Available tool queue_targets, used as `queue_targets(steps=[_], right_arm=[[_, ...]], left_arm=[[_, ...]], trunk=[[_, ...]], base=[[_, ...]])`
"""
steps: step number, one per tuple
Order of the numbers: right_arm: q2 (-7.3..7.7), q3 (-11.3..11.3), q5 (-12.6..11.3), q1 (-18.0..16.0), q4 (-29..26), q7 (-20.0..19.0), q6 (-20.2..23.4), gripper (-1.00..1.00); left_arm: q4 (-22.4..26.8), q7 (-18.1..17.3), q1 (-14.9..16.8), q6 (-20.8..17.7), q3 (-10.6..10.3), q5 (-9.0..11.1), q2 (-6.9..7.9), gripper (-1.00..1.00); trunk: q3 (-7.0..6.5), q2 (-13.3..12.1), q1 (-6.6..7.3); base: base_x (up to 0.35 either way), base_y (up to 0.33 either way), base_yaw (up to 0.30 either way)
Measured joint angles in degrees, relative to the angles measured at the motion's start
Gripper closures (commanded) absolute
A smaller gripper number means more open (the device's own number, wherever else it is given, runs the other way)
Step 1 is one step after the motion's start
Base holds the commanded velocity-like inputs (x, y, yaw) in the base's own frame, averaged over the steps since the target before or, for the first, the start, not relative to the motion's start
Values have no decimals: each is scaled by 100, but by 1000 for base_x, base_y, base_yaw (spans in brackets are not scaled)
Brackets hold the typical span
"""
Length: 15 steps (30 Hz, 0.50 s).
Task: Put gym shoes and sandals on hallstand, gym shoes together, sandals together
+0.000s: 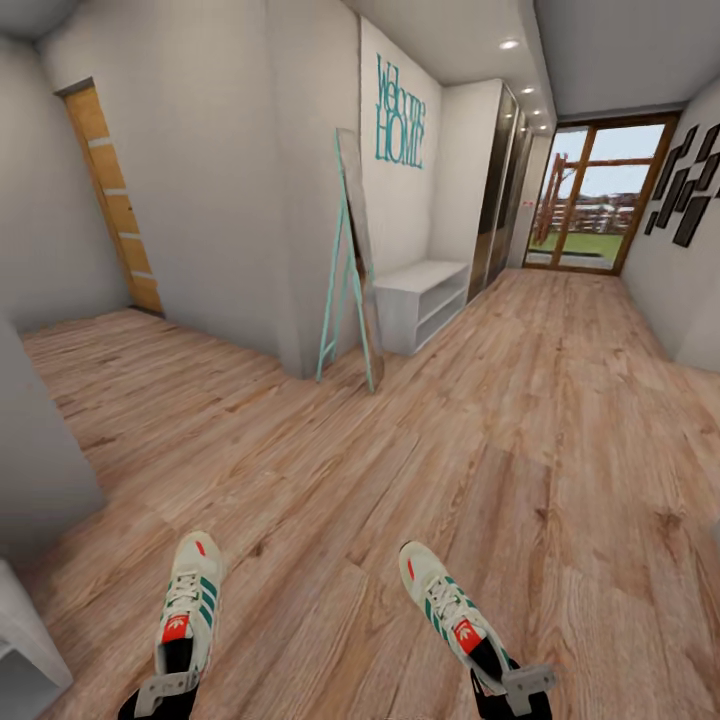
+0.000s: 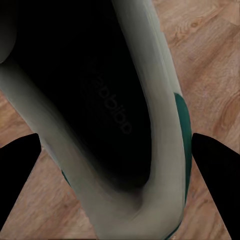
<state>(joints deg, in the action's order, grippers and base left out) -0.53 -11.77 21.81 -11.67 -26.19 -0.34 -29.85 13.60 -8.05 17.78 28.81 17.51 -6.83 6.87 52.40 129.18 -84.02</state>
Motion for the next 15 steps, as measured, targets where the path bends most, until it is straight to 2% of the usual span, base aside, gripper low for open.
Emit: queue_targets(steps=[5, 15], right_arm=[[-2, -1, -1, 0, 0, 0, 1, 100], [-3, 0, -7, 1, 40, 0, 1, 100]], left_arm=[[-1, 0, 0, 0, -1, -16, -6, 100], [-131, -16, 0, 18, -3, -27, -8, 100]], trunk=[[-25, 0, 2], [-62, 0, 2]], base=[[-71, 102, 239], [-6, 9, 255]])
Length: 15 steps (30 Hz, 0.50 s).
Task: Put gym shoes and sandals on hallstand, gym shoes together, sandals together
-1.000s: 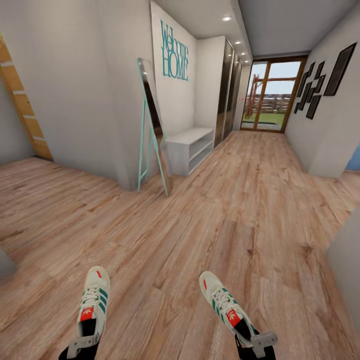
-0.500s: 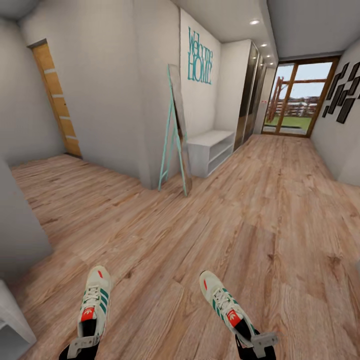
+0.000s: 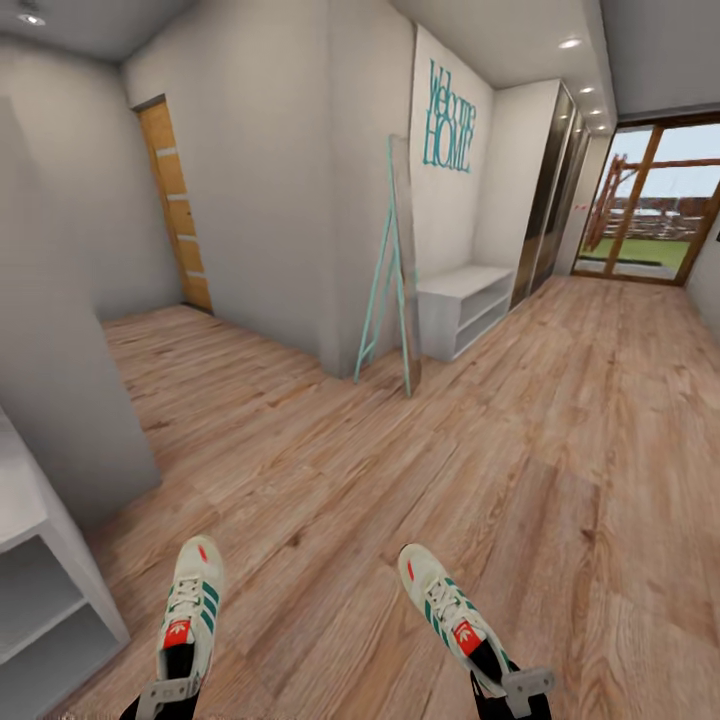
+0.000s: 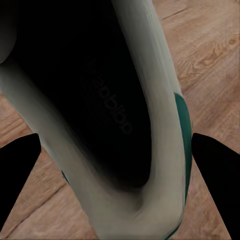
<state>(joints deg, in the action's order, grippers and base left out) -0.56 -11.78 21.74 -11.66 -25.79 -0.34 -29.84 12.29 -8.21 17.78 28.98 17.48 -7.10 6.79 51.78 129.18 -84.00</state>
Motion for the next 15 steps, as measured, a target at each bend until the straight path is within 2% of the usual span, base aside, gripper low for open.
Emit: queue_targets(steps=[7, 15], right_arm=[[0, 0, 0, 0, 30, 0, 0, 100], [0, 0, 0, 0, 30, 0, 0, 100]], left_arm=[[-159, -11, 0, 387, -1, -8, 0, 100], [-185, -14, 0, 421, 0, -7, 0, 100]], trunk=[[-24, 0, 0], [-51, 0, 0]], base=[[0, 0, 259], [0, 0, 259]])
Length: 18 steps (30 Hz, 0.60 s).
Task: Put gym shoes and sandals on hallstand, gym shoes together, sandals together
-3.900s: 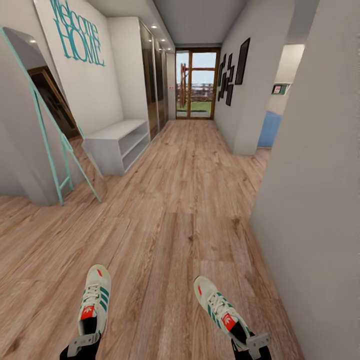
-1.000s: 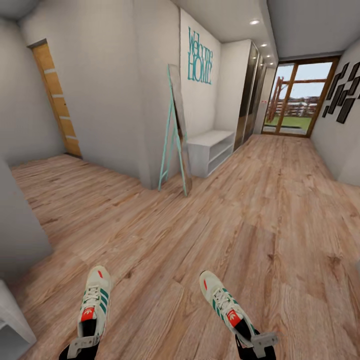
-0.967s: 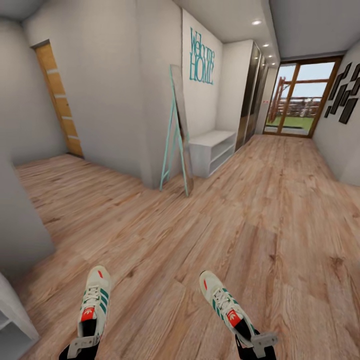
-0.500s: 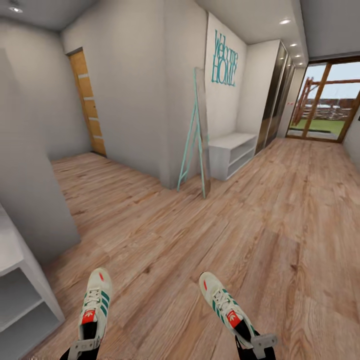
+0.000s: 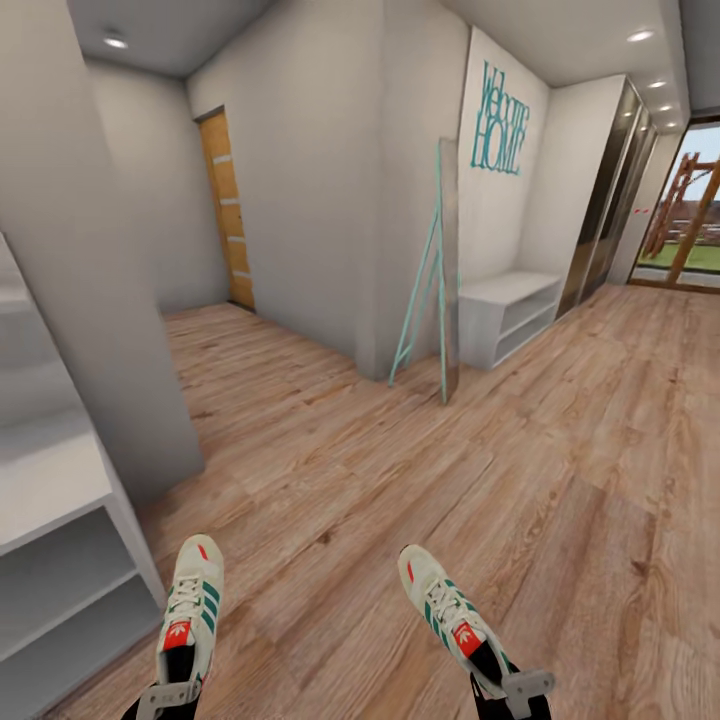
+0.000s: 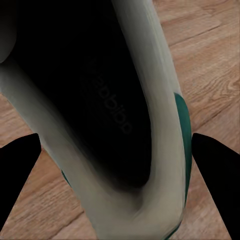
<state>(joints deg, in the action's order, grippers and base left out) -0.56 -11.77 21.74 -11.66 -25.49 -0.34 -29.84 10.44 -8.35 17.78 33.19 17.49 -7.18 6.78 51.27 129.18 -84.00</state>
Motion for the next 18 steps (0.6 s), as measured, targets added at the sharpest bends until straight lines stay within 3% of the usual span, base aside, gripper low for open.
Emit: queue_targets(steps=[5, 18], right_arm=[[0, 0, 1, 0, 2, 0, 0, 100], [0, 0, -1, 0, -2, 0, 0, 100]], left_arm=[[-1, 5, 0, 2, 3, 1, 0, 100], [5, 10, 0, 2, 2, 10, 0, 100]], trunk=[[-17, 0, 0], [-61, 0, 0]], base=[[0, -27, 259], [0, -205, 259]])
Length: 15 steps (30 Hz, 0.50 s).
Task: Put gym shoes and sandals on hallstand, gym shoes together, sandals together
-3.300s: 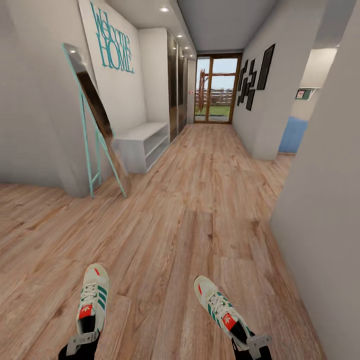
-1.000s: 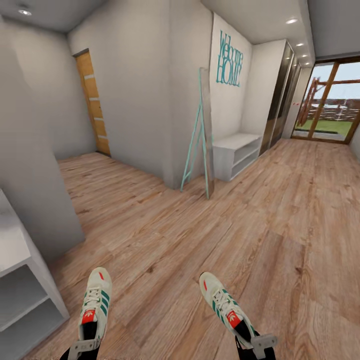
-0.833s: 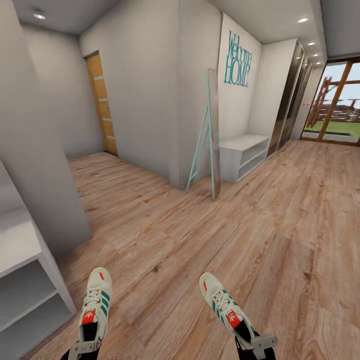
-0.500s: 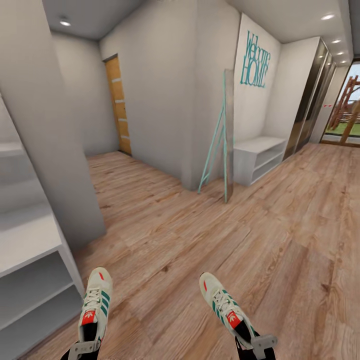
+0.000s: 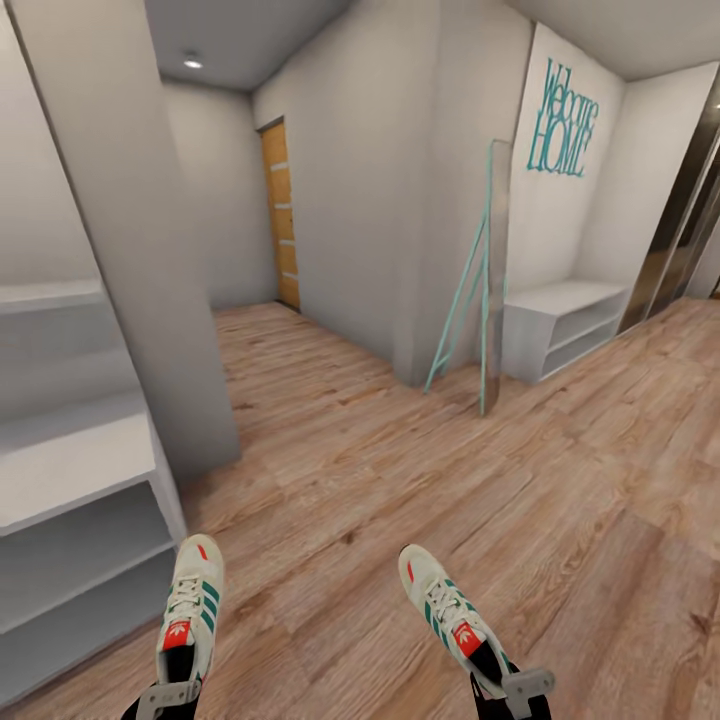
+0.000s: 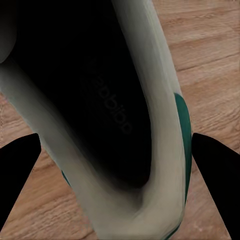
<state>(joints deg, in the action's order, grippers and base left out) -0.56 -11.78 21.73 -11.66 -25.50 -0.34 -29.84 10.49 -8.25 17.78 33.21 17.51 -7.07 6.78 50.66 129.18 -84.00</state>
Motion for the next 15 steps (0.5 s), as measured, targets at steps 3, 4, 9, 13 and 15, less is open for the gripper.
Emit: queue_targets(steps=[3, 4, 9, 13, 15], right_arm=[[0, 0, 0, 0, 1, 0, 0, 100], [0, 0, 0, 0, 1, 0, 0, 100], [0, 0, 0, 0, 1, 0, 0, 100], [0, 0, 0, 0, 1, 0, 0, 100], [0, 0, 0, 0, 1, 0, 0, 100]], left_arm=[[-1, 0, 0, 0, -1, 1, 0, 100], [-2, 0, 0, 0, -1, 1, 0, 100], [-2, 3, 0, 0, -1, 0, 3, 100], [-5, 6, 0, 13, -1, 0, 7, 100], [-7, 10, 0, 35, 0, 12, 8, 100]], trunk=[[-10, 0, 0], [-13, 0, 0], [-30, 0, 0], [-44, 0, 0], [-51, 0, 0]], base=[[0, -39, 259], [0, -22, 259], [0, -10, 259], [0, -2, 259], [0, -1, 259]])
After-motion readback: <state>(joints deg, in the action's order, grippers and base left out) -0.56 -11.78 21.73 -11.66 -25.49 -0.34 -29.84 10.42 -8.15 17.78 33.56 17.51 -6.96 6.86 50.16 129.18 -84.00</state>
